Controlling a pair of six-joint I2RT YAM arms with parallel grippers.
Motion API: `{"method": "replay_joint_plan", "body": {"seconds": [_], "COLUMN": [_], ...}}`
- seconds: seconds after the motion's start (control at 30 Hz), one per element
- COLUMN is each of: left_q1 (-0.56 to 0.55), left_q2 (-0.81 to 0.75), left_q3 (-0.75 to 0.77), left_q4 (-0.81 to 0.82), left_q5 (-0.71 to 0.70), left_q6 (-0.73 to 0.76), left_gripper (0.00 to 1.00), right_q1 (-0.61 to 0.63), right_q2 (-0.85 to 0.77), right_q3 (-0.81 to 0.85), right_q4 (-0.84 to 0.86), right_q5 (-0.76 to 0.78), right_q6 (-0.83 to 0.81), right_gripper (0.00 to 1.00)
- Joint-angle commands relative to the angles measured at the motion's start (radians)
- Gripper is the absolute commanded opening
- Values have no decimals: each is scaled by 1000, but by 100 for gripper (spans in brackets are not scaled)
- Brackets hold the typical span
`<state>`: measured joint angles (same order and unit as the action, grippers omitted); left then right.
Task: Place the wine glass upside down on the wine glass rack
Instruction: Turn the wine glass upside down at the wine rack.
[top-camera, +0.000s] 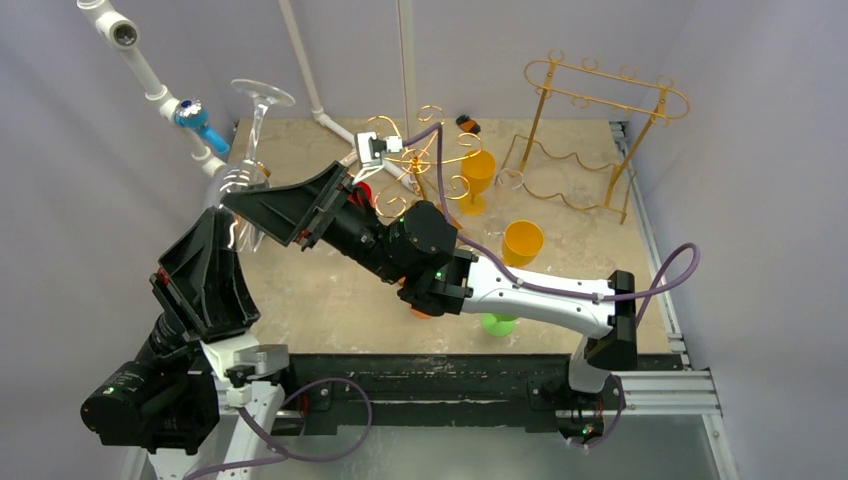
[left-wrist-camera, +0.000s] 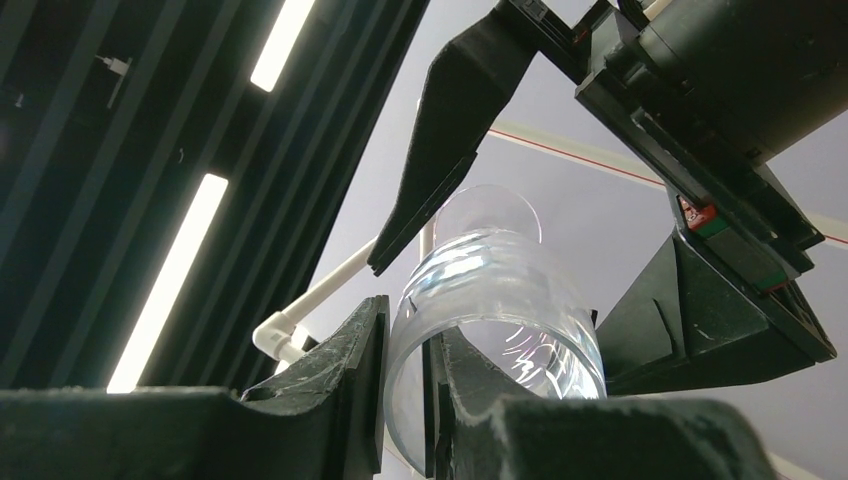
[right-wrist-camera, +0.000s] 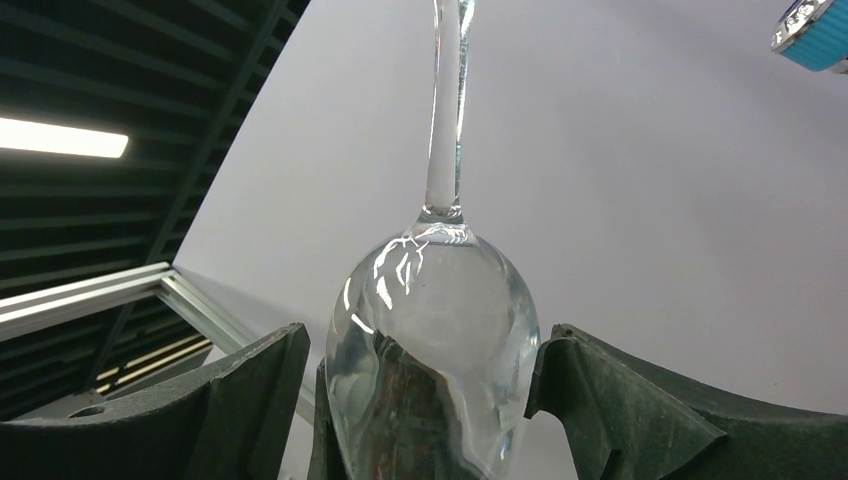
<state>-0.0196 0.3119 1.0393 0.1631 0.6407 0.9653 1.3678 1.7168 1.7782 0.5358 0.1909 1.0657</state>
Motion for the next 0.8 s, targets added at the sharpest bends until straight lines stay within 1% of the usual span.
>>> {"method": "replay_joint_plan", "body": {"seconds": [0.0,0.07,0.13,0.27,0.4,0.5,0.67,0.77], "left_q1": [1,4,9,14,14,15,15,15], "left_q2": [-4,-1,2,-6,-6,-7,10,13], "left_q3": [-34,-38,-46,-89,-112,-109,-44,-30], "left_q4": [55,85,104,152,143,66,-265,-362], "left_q5": [110,109,117,126,133,155,224,244], "left_q6": [-41,-77,-97,-80,-49,-8,169,217], "left_gripper": [0,0,0,0,0,0,31,40], "right_q1": [20,20,19,19,17,12,-29,-68], "right_q2": [5,10,9,-10,-41,-70,-160,-213], "right_q3": [49,47,34,14,-14,-36,-115,-159], "right_q4": [-6,12,46,63,77,74,51,30], "right_q5": [-104,-137,-161,-184,-188,-187,-154,-138], "right_q6": [40,54,75,79,68,51,-1,-19], "right_gripper": [99,99,94,87,72,62,51,43]}}
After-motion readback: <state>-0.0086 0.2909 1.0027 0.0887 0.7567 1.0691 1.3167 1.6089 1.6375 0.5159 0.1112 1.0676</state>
